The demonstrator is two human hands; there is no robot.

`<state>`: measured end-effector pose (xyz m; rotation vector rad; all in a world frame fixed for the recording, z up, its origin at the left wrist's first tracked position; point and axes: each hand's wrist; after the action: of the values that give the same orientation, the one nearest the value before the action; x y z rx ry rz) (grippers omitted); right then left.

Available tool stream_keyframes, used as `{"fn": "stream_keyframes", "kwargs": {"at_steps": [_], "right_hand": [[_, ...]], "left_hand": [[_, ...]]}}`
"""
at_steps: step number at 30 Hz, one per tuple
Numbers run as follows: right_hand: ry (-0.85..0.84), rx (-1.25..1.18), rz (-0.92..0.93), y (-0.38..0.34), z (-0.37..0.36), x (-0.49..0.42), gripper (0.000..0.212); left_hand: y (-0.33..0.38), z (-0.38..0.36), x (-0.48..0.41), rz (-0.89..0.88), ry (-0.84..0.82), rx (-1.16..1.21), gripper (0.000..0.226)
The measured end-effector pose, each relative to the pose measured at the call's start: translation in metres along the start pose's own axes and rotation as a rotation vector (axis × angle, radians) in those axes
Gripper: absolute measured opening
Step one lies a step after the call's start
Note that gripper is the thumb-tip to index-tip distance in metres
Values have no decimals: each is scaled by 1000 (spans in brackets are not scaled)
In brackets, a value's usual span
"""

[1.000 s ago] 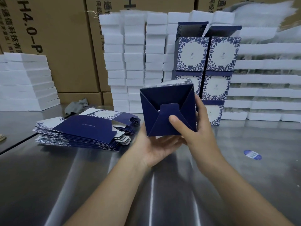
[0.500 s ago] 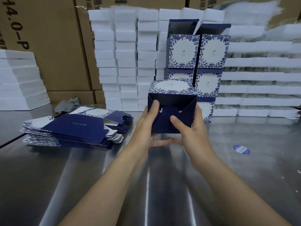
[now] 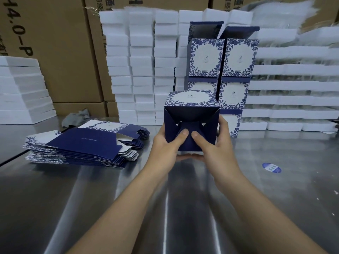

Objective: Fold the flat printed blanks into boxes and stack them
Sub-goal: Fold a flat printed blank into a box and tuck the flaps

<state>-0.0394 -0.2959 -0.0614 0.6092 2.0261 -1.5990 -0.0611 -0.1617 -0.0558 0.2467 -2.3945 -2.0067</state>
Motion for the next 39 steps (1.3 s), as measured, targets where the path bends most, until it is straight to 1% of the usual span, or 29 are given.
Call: {"fn": "stream_keyframes", "kwargs": {"at_steps": [2, 4, 6, 9, 10, 12, 13, 15, 18, 19, 20, 21, 23, 25, 26, 27, 29, 31, 32, 33, 35, 37, 38, 39], "right_hand": [[-2, 59, -1, -1, 0, 0, 64], [-5, 76, -22, -2, 0, -2, 56], [8, 47, -64, -6, 1, -4, 53], [30, 66, -146, -12, 4, -8, 68], [31, 68, -170, -13, 5, -8, 73], [31, 53, -207, -15, 7, -9, 78], [33, 50, -212, -16, 8, -8, 74], [31, 58, -195, -18, 8, -9, 59], [33, 51, -125, -16, 8, -12, 34], [32, 65, -92, -14, 8, -13, 30], [28, 96, -57, -12, 9, -12, 34], [24, 142, -25, -9, 10, -11, 39], [19, 283, 41, -3, 12, -9, 46], [8, 386, 83, 1, 13, -7, 46], [0, 407, 92, 1, 12, -7, 44], [-12, 414, 96, 0, 10, -6, 43], [-42, 390, 70, -4, 7, -5, 39], [-68, 364, 8, -8, 5, -4, 45], [-76, 352, -23, -9, 5, -3, 49], [-82, 343, -50, -10, 5, -3, 54], [-82, 337, -84, -13, 6, -3, 60], [-51, 334, -94, -13, 7, -4, 55], [-34, 330, -99, -13, 8, -6, 53], [-16, 320, -106, -14, 10, -7, 52]], "left_hand": [[1, 1, 0, 14, 22, -10, 33], [4, 1, 2, 61, 11, 18, 31], [6, 2, 5, 98, -12, 60, 39], [8, 1, 9, 116, -13, 79, 57], [8, 1, 9, 121, -6, 73, 60], [9, 0, 9, 140, 22, 59, 57], [9, 0, 9, 148, 41, 53, 56], [9, 2, 7, 149, 76, 36, 58], [12, 5, 5, 128, 120, -4, 74], [13, 5, 5, 124, 113, -20, 82], [14, 5, 6, 123, 108, -25, 88], [13, 5, 5, 114, 102, -25, 88], [12, 3, 5, 81, 96, -43, 75], [9, 3, 5, 79, 121, -83, 72], [6, 3, 4, 75, 146, -95, 72], [4, 4, 2, 74, 170, -101, 67], [1, 4, -2, 69, 207, -86, 51], [-3, 5, -6, 50, 242, -76, 26], [-3, 6, -7, 41, 268, -84, 19], [-4, 7, -8, 35, 289, -93, 19], [-7, 11, -12, 26, 329, -113, 28], [-9, 12, -13, 9, 353, -130, 26], [-11, 12, -12, 5, 367, -142, 30], [-11, 11, -12, -1, 389, -160, 42]]}}
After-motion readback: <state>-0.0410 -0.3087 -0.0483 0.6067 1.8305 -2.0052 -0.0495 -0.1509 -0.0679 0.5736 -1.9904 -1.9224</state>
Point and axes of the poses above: each hand's wrist, its own x-axis away from the middle knuckle, its own z-axis out of the back of the hand, y = z × x, and after that the axes turned 15 degrees about z, right-handed
